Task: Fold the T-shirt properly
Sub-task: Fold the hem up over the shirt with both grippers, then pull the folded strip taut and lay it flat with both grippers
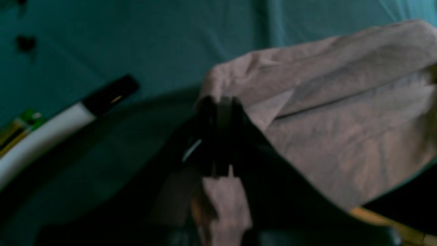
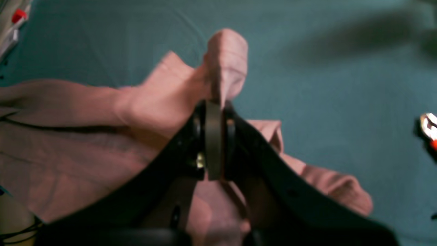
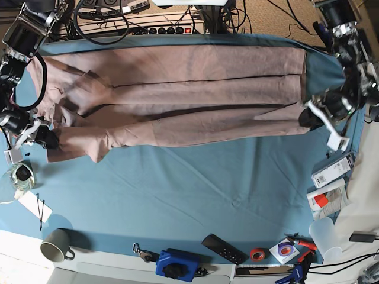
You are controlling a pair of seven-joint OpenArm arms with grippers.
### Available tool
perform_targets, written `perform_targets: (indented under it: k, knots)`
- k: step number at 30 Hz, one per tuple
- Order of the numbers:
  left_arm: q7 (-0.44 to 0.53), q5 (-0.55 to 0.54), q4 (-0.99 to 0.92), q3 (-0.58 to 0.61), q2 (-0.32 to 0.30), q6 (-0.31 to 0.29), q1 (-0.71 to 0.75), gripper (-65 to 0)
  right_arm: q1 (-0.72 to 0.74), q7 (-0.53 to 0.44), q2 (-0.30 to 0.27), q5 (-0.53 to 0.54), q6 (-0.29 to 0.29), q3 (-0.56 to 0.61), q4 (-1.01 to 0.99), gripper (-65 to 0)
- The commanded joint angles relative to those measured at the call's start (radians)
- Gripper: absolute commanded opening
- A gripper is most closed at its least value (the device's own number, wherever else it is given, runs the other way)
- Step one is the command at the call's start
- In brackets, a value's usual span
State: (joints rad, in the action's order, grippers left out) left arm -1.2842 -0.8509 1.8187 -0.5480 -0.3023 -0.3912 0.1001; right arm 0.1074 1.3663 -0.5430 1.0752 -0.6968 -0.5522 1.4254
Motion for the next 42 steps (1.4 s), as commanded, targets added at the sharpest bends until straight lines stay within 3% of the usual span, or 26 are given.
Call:
perform_targets:
  k: [1, 5, 20, 31, 42]
  knots:
    - [0.006, -0.053, 0.028, -0.022, -0.014, -0.013, 0.002, -65.0, 0.014, -0.011, -0.025, 0.037, -0.001, -0.02, 0.019, -65.0]
    - [-0.013, -0.143, 0.063, -0.058, -0.014, -0.056, 0.066, -65.0, -0.014, 0.03, -0.025, 0.102, -0.001, -0.062, 0.02, -65.0]
    - [-0.031, -0.145, 0.171, -0.06, -0.014, -0.056, 0.208, -65.0, -0.217, 0.03, -0.025, 0.296, -0.001, -0.255, 0.021, -65.0]
    - [-0.035, -0.145, 0.171, -0.06, -0.014, -0.056, 0.249, -65.0, -0.347, 0.03, -0.014, 0.291, -0.001, -0.281, 0.021, -65.0]
    - [-0.036, -0.144, 0.171, -0.059, -0.013, -0.056, 0.254, -65.0, -0.46, 0.03, -0.014, 0.216, -0.001, -0.281, 0.021, -65.0]
